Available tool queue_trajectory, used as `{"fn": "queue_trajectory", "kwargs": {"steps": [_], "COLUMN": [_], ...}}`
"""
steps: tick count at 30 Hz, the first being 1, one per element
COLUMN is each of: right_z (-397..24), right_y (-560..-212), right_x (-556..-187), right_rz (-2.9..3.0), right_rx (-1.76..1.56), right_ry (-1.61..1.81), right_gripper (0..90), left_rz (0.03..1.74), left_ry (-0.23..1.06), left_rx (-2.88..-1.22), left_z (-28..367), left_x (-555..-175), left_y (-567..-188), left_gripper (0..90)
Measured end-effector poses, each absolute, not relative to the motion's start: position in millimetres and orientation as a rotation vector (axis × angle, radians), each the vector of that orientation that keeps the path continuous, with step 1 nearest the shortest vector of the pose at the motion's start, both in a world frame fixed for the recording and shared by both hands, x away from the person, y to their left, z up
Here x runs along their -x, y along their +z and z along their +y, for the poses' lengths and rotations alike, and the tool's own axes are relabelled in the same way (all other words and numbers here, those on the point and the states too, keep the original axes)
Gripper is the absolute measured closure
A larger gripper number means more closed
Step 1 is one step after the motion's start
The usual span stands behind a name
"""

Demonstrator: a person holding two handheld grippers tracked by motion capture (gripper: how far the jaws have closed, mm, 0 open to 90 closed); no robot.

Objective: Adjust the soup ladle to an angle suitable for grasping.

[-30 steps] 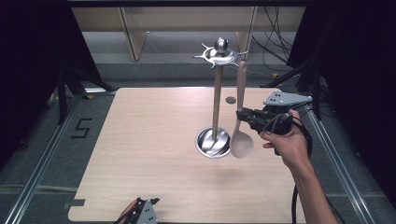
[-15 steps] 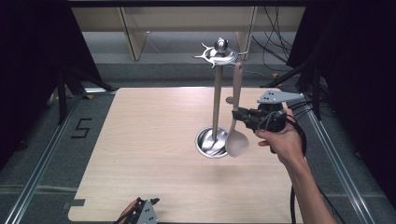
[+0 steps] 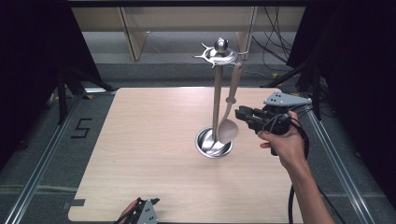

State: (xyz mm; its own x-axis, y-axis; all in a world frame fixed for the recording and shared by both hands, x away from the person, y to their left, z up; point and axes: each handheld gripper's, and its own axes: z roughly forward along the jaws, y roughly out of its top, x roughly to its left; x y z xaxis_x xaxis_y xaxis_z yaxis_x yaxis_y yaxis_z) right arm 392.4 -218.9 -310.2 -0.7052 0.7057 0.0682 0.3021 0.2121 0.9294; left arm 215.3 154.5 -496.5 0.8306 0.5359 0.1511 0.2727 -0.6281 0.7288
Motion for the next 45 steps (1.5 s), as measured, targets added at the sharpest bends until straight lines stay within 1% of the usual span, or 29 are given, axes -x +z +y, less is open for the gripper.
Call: {"fn": "queue_trajectory", "kwargs": {"steps": [3, 7, 13, 17, 18, 23, 29, 31, 33, 34, 35, 38, 40, 45], "right_z": [-221, -227, -237, -244, -245, -247, -253, -256, -259, -261, -261, -265, -264, -269], "right_y": [-311, -315, -322, -334, -337, -350, -361, -363, -365, -367, -369, -376, -380, -388], "right_x": [-387, -379, -362, -355, -353, -349, -344, -343, -342, -344, -340, -340, -340, -339], "right_rz": [2.116, 2.107, 2.072, 2.082, 2.077, 2.074, 2.083, 2.088, 2.087, 2.088, 2.09, 2.103, 2.118, 2.141], "right_rx": [-0.939, -0.953, -0.955, -0.962, -0.973, -1.026, -1.036, -1.047, -1.061, -1.013, -1.066, -1.061, -1.105, -1.091], "right_ry": [1.507, 1.533, 1.547, 1.537, 1.517, 1.493, 1.447, 1.464, 1.46, 1.463, 1.45, 1.428, 1.437, 1.421], "right_gripper": [71.9, 70.6, 68.0, 63.9, 63.0, 54.7, 51.0, 51.0, 50.1, 49.8, 49.3, 48.1, 48.1, 48.0], "left_rz": [0.601, 0.6, 0.594, 0.61, 0.604, 0.602, 0.601, 0.607, 0.614, 0.617, 0.616, 0.601, 0.599, 0.615], "left_ry": [0.433, 0.464, 0.473, 0.437, 0.475, 0.481, 0.476, 0.46, 0.469, 0.472, 0.472, 0.471, 0.467, 0.457], "left_rx": [-2.249, -2.26, -2.27, -2.238, -2.257, -2.263, -2.263, -2.255, -2.258, -2.257, -2.258, -2.261, -2.266, -2.248], "left_z": [154, 154, 154, 154, 155, 156, 155, 155, 156, 156, 156, 153, 152, 155], "left_x": [-215, -216, -216, -215, -216, -216, -216, -217, -218, -218, -218, -218, -218, -220], "left_y": [-497, -497, -497, -498, -497, -496, -497, -497, -496, -496, -496, -495, -496, -496], "left_gripper": [15.5, 15.5, 15.5, 15.5, 15.5, 15.5, 15.5, 15.5, 15.5, 15.5, 15.5, 15.5, 15.5, 15.5]}}
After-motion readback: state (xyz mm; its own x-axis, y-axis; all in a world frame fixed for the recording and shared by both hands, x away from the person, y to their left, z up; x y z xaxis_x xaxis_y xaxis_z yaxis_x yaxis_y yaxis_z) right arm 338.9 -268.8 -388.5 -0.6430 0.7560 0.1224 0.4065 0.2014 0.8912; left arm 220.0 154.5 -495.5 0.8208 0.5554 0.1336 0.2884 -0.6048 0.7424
